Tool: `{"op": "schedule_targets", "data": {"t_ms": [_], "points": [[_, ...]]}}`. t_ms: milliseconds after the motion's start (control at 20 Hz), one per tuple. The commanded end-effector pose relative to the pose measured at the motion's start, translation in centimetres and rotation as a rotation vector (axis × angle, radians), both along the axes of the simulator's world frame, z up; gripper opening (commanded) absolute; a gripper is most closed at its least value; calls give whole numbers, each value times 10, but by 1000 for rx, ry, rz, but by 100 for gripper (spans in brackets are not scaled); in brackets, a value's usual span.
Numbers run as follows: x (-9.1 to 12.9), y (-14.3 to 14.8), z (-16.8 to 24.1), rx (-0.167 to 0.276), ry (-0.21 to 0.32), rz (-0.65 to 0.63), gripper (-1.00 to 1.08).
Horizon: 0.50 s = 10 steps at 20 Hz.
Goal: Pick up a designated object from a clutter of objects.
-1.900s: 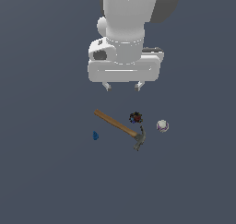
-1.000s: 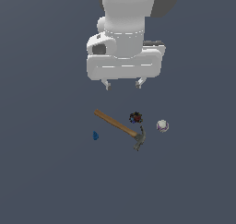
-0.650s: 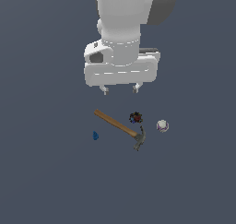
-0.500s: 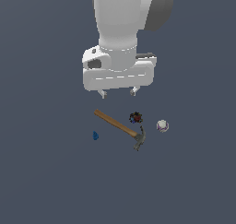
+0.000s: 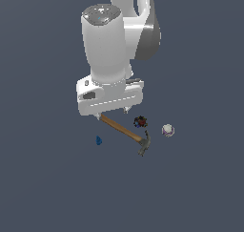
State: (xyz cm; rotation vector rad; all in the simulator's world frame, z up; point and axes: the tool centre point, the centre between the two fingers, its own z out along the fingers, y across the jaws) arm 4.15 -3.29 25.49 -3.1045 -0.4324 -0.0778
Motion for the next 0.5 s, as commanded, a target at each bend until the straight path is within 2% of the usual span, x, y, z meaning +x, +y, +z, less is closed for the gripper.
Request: {"op": "schedule_targets", "data": {"t_ms": [0, 450], "points": [[3, -11, -20, -4, 5, 47, 100], [4, -50, -94, -15, 25, 216, 100]]}}
